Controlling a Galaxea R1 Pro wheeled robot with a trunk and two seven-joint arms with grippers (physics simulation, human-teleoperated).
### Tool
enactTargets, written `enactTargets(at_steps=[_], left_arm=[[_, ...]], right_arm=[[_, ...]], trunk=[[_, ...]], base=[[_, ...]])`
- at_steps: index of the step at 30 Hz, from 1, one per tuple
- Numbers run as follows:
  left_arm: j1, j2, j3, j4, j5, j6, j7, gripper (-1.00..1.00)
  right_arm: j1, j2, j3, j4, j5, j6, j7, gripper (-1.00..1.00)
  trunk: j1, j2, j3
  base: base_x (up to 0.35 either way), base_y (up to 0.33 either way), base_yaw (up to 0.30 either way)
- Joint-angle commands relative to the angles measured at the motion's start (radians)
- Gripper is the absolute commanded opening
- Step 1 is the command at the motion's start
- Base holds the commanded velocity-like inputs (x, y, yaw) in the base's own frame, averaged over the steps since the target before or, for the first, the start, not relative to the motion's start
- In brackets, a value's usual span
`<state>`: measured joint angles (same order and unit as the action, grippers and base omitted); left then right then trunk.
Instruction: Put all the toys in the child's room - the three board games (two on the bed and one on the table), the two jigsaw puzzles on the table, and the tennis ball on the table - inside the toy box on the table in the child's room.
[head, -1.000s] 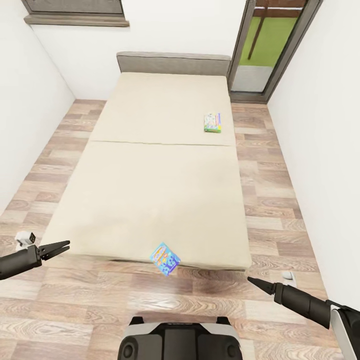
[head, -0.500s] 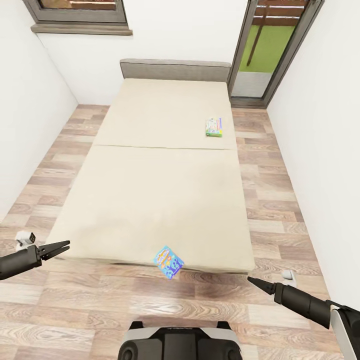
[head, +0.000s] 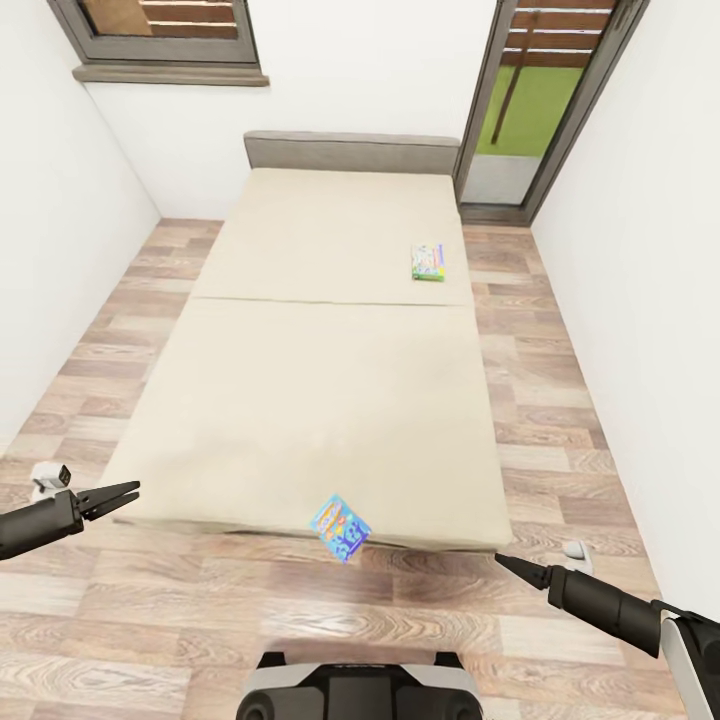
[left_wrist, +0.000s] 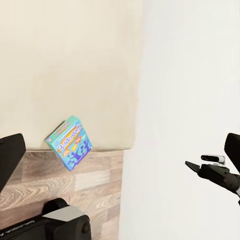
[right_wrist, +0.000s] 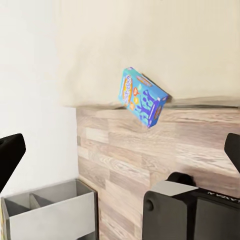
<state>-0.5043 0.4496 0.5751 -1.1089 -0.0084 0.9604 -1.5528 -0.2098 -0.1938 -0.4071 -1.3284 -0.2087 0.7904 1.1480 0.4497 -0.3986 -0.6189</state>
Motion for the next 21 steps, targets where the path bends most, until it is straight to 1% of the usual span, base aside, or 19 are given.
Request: enactTargets(at_steps=[1,8,16,21], left_arm=[[0.0,0.0,0.0,0.0,-0.001,0.011,-0.004,1.0],[0.0,0.0,0.0,0.0,-0.002,0.011,-0.004,1.0],[0.0,0.001,0.0,0.0,-0.001,0.011,-0.005,1.0],[0.0,0.0,0.0,0.0,-0.002,0.011,-0.005,1.0]], right_arm=[[0.0,0.0,-0.001,0.0,-0.003,0.006,0.001,1.0],[0.0,0.0,-0.001,0.0,-0.007,0.007,0.001,1.0],[0.0,0.0,-0.001,0.0,-0.006,0.006,0.001,1.0],[0.0,0.0,-0.001,0.0,-0.007,0.006,0.001,1.0]], trunk=[[0.0,-0.001,0.001],[0.0,-0.001,0.012],[0.0,-0.001,0.025],[0.0,-0.001,0.034]], base=[[-0.143,0.002,0.0],[-0.18,0.001,0.0],[-0.072,0.0,0.0],[-0.198,0.003,0.0]])
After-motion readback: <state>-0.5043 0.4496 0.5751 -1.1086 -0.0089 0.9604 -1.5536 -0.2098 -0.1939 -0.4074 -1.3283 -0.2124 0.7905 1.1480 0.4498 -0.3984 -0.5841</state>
